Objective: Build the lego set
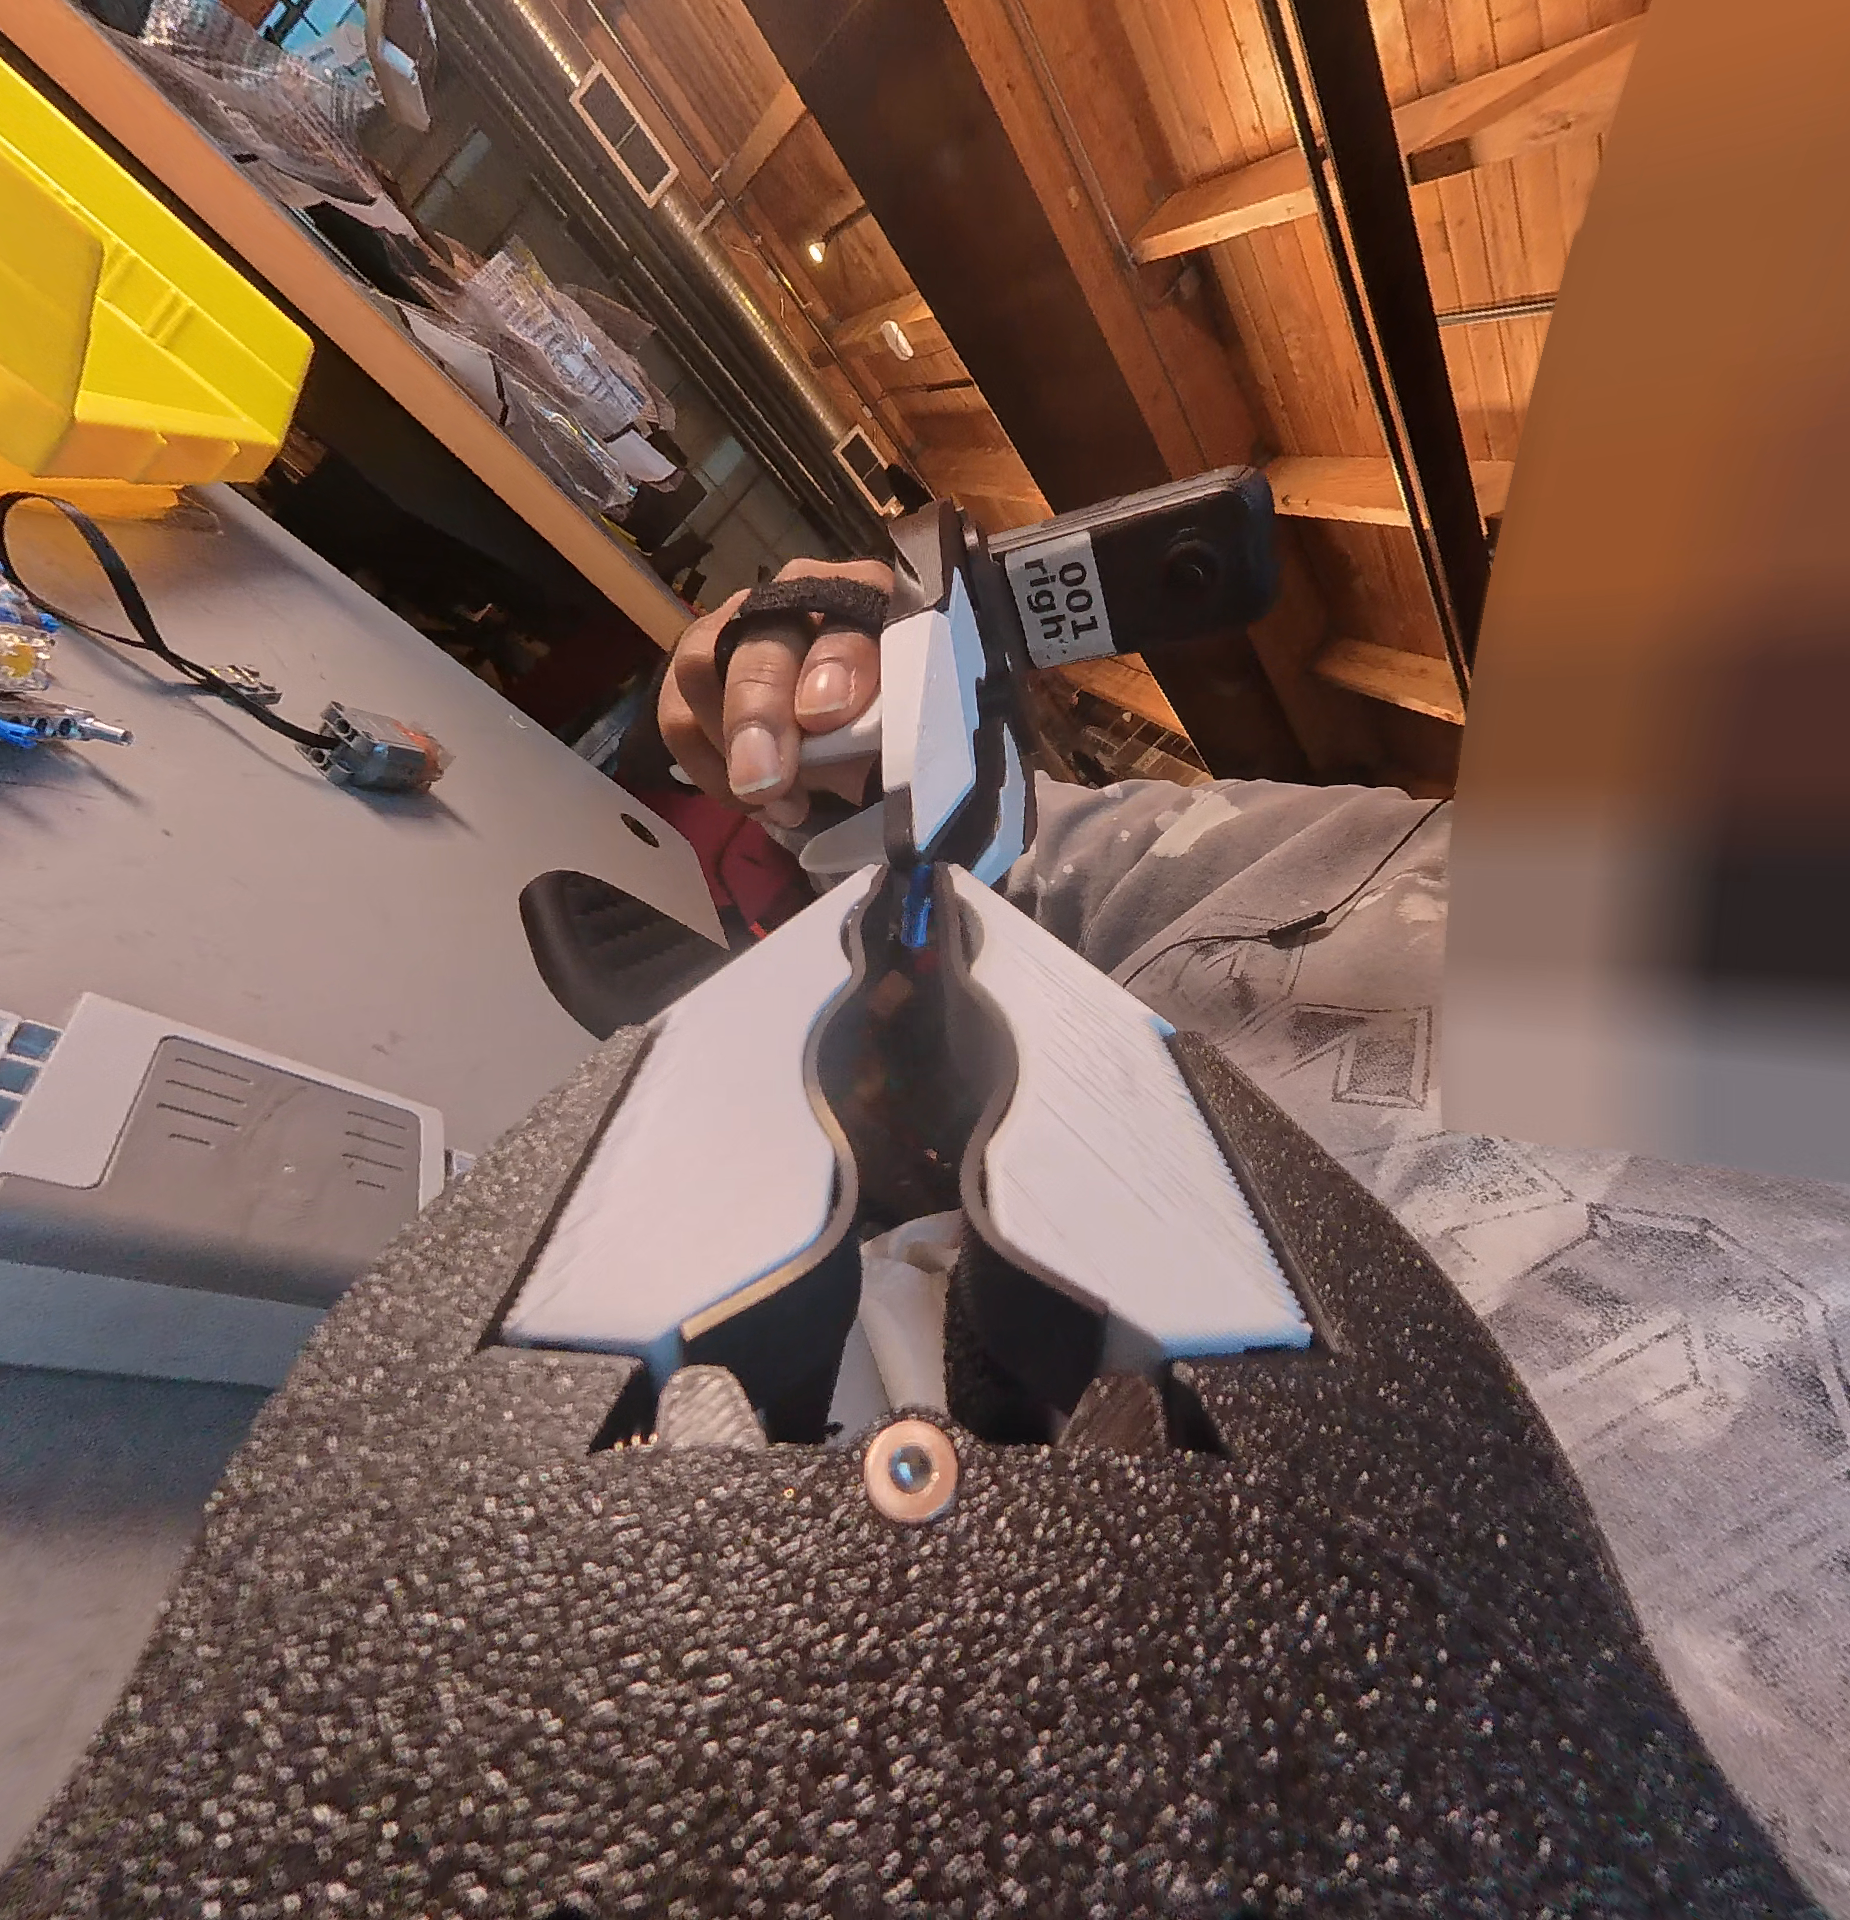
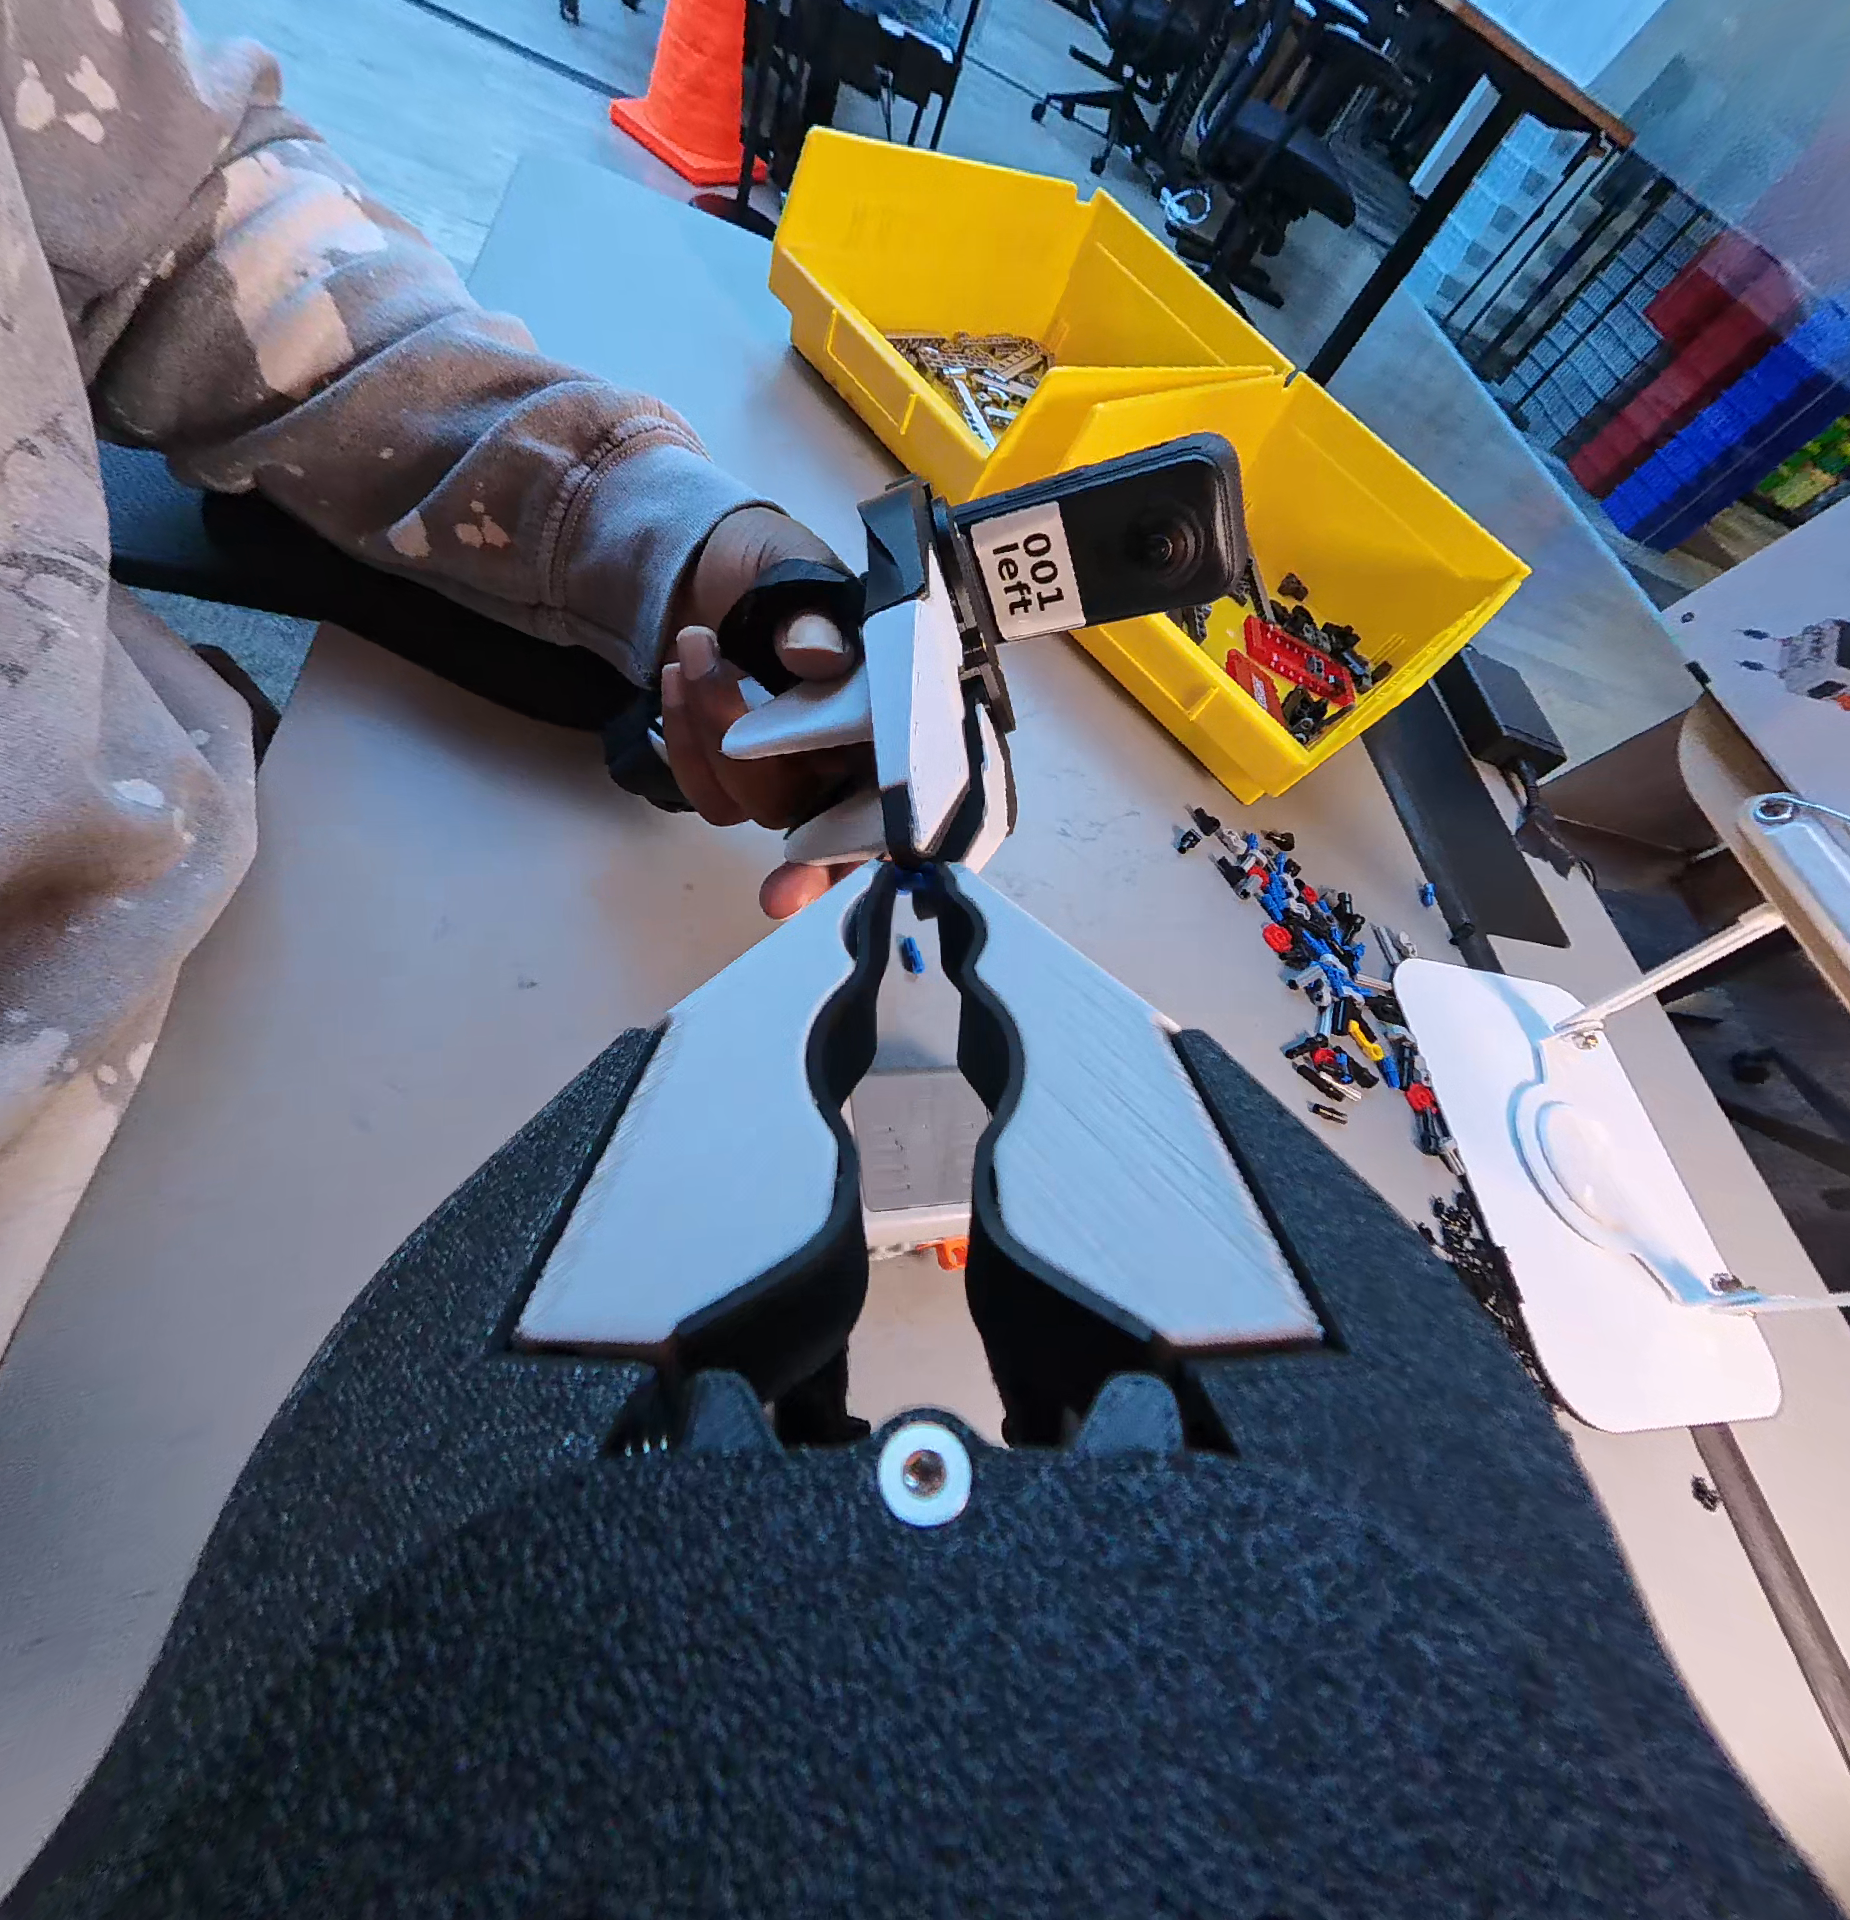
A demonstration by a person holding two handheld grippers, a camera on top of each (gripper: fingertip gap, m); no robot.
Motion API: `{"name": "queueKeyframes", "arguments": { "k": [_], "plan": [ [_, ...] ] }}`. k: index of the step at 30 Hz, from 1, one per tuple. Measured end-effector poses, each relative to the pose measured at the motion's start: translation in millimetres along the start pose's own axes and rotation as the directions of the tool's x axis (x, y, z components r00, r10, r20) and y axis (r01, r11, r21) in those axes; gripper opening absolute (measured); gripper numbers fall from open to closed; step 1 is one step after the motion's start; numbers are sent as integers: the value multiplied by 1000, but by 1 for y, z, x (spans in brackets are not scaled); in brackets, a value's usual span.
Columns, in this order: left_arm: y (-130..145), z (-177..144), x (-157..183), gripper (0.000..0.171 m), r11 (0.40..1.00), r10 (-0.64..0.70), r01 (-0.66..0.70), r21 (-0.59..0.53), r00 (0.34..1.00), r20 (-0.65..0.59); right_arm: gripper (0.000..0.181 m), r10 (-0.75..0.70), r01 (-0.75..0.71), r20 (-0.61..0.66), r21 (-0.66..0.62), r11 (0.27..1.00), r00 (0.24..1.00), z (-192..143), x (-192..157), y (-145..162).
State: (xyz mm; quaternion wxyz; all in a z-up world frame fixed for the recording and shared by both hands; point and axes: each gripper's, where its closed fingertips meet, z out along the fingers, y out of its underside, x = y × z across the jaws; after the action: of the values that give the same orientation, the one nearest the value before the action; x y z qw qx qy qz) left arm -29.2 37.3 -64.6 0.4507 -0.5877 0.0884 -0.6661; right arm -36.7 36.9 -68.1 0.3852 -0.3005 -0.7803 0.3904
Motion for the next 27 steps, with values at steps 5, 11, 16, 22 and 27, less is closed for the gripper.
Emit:
{"name": "queueKeyframes", "arguments": {
  "k": [5, 11, 16, 22, 27],
  "plan": [
    [-11, 0, -2, 3, 996, -9, 8, 86, 1000, 4, 8, 17, -14, -93, 32, 999, 996, -1, 13, -3],
    [-37, -8, -3, 2, 960, -34, 32, 278, 999, 3, 15, 40, 1, -355, 116, 993, 934, 4, 35, -7],
    [-50, -16, -5, 2, 909, -96, 103, 403, 995, -37, 19, -68, 118, -577, 50, 992, 814, 15, 44, -9],
    [-57, -21, 0, 1, 891, -81, 89, 445, 996, -37, 11, -146, 189, -641, -1, 982, 753, 16, 51, -14],
    [-57, -24, -2, 1, 886, -89, 93, 455, 996, -30, 5, -156, 203, -624, 4, 979, 766, 15, 51, -14]
  ]
}}
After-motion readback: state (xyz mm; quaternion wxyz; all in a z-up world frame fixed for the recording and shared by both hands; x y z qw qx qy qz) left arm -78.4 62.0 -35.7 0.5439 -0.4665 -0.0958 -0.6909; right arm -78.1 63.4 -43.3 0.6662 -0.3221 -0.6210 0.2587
